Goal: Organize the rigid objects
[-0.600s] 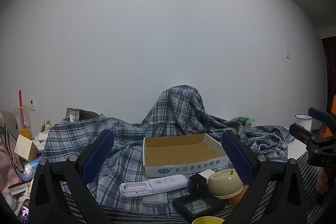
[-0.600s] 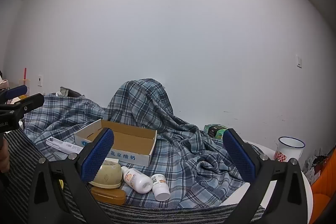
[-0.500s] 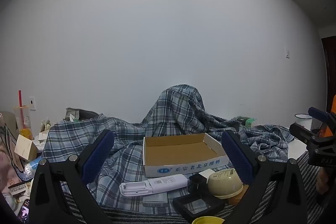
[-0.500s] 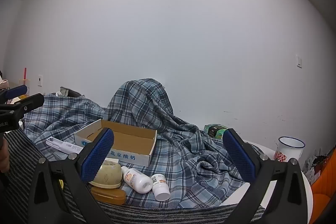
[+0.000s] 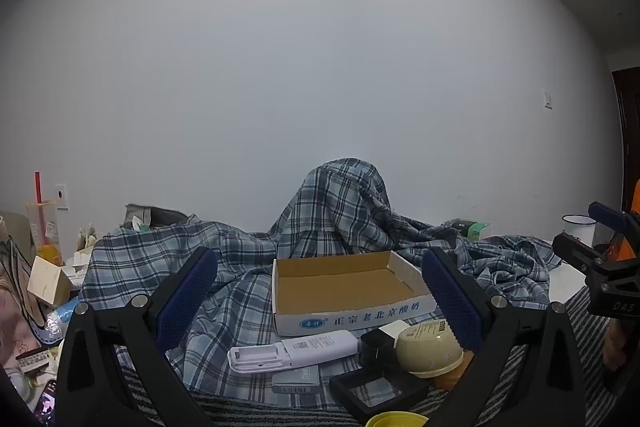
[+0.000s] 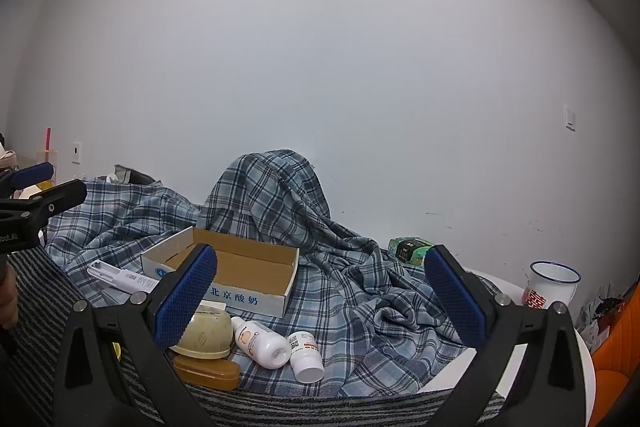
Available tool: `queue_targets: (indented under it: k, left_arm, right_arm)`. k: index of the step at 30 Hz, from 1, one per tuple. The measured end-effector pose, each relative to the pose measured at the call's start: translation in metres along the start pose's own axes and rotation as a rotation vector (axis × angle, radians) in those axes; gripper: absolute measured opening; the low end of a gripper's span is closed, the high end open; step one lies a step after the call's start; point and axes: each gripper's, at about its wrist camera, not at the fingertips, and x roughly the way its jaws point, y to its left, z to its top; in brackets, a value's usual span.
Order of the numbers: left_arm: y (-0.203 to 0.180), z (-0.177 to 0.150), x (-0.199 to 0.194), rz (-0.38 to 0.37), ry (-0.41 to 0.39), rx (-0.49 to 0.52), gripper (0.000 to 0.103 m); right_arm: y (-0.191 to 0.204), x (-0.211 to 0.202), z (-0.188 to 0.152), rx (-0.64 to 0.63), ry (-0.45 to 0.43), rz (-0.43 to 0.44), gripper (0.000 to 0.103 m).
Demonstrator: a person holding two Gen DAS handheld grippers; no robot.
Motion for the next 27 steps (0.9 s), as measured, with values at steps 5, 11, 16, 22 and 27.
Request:
queue_targets:
  k: [5, 11, 16, 22, 27]
  left_arm:
    - [-0.0001, 0.0003, 0.0007, 0.000, 0.003, 0.001, 0.103]
    - [-0.0003, -0.0012, 0.0008, 0.000, 0.002, 0.001, 0.103]
    - [-0.0008, -0.0006, -0.0002, 0.000, -0.001, 0.002, 0.103]
    - [-0.0014, 0.0035, -0.0040, 0.005, -0.017, 0.014, 0.103]
    - [-0.0008, 0.0040, -0.0056, 0.006, -0.022, 0.018, 0.103]
  right_arm:
    - [0.0007, -0.0001, -0.0004, 0.000, -0.001, 0.000, 0.103]
    - [0.0012, -0.0018, -0.0008, 0.001, -0.008, -0.001, 0.103]
    - [0.0004, -0.0009, 0.0011, -0.006, -0.009, -0.001, 0.103]
    - [0.0004, -0.0019, 0.0007, -0.001, -0.012, 0.002, 0.103]
    - [0.0011, -0.0016, 0.0000, -0.004, -0.004, 0.003, 0.103]
